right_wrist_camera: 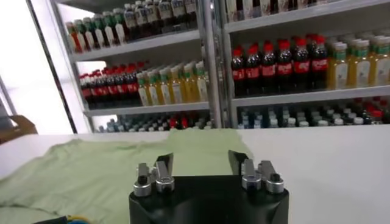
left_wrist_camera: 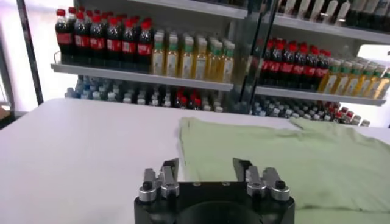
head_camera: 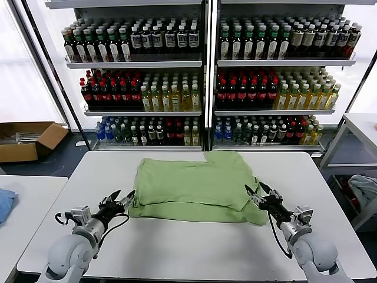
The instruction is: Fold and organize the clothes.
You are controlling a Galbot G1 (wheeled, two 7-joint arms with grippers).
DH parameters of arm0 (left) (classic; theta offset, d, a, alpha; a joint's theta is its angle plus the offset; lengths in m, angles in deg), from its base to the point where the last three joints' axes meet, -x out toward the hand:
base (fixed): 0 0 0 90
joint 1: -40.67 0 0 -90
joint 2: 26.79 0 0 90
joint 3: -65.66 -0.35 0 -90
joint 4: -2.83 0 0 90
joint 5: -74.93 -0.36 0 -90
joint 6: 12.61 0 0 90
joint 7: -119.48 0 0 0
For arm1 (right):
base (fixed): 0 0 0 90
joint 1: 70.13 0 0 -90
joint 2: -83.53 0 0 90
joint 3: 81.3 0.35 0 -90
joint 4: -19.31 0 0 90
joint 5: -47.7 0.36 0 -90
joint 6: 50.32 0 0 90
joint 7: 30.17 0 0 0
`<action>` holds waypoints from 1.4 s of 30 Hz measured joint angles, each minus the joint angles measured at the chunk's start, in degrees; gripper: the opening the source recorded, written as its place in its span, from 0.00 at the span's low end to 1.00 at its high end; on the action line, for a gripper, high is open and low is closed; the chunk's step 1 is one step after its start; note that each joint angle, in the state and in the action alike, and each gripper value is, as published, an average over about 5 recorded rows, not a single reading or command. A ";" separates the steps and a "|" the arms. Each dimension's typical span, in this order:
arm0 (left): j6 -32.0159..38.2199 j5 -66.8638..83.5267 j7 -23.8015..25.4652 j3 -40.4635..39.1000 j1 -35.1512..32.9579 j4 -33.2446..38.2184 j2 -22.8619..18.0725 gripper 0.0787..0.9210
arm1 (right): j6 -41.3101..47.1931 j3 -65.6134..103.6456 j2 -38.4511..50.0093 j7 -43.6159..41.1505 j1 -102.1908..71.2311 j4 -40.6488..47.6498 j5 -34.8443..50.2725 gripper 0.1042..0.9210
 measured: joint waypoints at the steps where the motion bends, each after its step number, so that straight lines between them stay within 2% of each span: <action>1: -0.03 -0.22 -0.04 -0.08 -0.27 0.00 -0.17 0.78 | 0.41 0.05 -0.11 0.21 -0.72 -0.26 -0.54 0.87; 6: -0.27 -0.96 -0.07 -0.83 -0.83 -0.38 -0.99 0.87 | 2.04 0.05 -0.42 0.72 -3.32 -0.92 -2.53 0.87; 12: -0.71 -1.08 -0.10 -1.73 -0.75 -1.49 -1.47 0.87 | 3.44 -0.51 -0.70 1.32 -4.38 -1.02 -3.91 0.68; 15: -1.07 -1.05 -0.39 -2.06 -0.61 -2.15 -1.61 0.80 | 3.91 -0.85 -0.74 1.48 -4.74 -1.03 -4.30 0.58; 29: -1.68 -1.11 -0.24 -3.58 -1.42 -2.78 -2.04 0.32 | 3.75 -0.41 -0.43 1.77 -5.74 -1.48 -3.92 0.09; 32: -1.75 -1.10 -0.14 -3.47 -1.82 -2.57 -1.76 0.22 | 3.47 -0.25 -0.27 1.51 -6.23 -1.95 -3.85 0.06; 37: -2.13 -1.27 -0.07 -2.80 -3.19 -1.43 -1.07 0.06 | 3.08 0.14 -0.29 0.91 -7.82 -3.51 -4.09 0.06; 42: -2.50 -1.36 -0.02 -1.24 -5.86 0.77 -0.32 0.02 | 2.81 0.78 -0.56 0.55 -10.80 -6.48 -4.38 0.06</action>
